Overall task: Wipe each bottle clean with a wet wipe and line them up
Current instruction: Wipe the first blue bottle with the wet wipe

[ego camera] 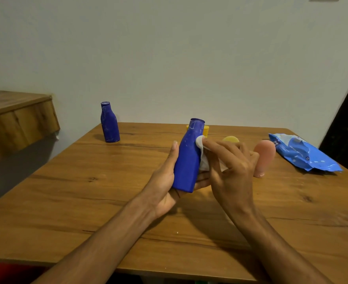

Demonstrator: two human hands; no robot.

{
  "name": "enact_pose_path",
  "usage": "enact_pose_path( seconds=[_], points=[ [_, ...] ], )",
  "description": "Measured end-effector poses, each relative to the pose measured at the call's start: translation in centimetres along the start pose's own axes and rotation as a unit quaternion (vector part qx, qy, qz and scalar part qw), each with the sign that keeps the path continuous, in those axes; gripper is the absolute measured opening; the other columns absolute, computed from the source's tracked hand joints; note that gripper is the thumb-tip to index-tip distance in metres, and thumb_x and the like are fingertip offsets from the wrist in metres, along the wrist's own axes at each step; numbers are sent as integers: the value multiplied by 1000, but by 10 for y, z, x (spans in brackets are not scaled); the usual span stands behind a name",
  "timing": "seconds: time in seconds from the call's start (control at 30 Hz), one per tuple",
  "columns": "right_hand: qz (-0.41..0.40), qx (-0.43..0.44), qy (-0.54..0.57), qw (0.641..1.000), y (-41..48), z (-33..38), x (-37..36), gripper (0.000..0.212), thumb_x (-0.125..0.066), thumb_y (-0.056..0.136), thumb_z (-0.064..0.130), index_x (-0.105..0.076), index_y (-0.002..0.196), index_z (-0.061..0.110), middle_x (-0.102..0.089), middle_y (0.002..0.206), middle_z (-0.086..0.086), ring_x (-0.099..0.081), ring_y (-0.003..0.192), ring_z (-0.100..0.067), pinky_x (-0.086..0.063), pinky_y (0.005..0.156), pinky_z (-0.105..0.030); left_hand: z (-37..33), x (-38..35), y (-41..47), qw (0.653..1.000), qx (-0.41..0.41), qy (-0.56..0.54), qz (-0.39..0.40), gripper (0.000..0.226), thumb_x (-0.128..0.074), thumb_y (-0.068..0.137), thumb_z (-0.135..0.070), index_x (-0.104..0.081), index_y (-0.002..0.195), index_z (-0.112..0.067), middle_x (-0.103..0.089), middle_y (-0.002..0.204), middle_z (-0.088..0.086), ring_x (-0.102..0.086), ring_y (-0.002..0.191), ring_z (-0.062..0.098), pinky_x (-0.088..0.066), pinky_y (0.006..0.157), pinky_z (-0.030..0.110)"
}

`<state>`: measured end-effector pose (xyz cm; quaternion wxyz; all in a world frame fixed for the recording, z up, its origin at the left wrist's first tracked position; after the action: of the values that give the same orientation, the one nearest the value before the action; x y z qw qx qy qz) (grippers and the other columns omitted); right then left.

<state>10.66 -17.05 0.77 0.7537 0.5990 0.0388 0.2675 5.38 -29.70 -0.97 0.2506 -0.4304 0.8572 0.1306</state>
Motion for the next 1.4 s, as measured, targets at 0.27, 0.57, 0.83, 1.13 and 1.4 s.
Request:
enact_pose_path(
  seconds=[0.27, 0.57, 0.83, 1.13, 1.4],
  points=[
    [47, 26, 46, 997, -6, 3, -10, 31, -56, 89, 26, -62, 118, 18, -51, 113, 4, -53, 100, -14, -48, 69, -53, 1, 1, 2, 999, -8, 24, -22, 56, -49, 87, -55, -61, 124, -16, -71, 112, 15, -70, 96, 24, -59, 73, 37],
    [44, 25, 23, 998, -6, 8, -10, 32, -62, 86, 21, -64, 118, 18, -56, 113, -5, -50, 104, -9, -44, 76, -40, 0, -2, 0, 999, -8, 11, -37, 55, -46, 89, -57, -63, 122, -16, -72, 113, 14, -70, 98, 24, -58, 79, 38],
    [30, 10, 65, 997, -5, 5, -8, 31, -60, 87, 26, -66, 116, 17, -60, 102, -3, -52, 94, -9, -49, 69, -43, 1, -3, -1, 1000, -18, 10, -18, 55, -48, 86, -59, -69, 114, -17, -71, 110, 15, -67, 94, 26, -54, 81, 41],
    [-14, -43, 117, 992, 0, 2, -3, 23, -69, 87, 9, -70, 110, 10, -57, 92, 0, -56, 82, -13, -50, 63, -27, -2, -1, -4, 998, 4, 26, 49, 64, -43, 88, -65, -62, 121, -14, -62, 84, 9, -57, 64, 18, -50, 54, 30],
    [-38, -88, 178, 979, 5, 2, -2, 20, -68, 88, 13, -70, 108, 16, -63, 96, -1, -61, 89, -11, -54, 69, -28, -3, -3, -5, 997, 22, 5, 76, 61, -41, 90, -64, -62, 120, -15, -62, 84, 6, -53, 62, 16, -47, 47, 26]
  ],
)
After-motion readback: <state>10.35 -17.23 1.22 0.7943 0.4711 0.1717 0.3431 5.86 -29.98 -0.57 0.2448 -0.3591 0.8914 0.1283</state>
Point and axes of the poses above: each hand's wrist, its own y-axis towards the middle knuckle, its own x-axis out of the back of the hand, z = x × y, the point moved 2 cm from there along y, towards the middle knuckle
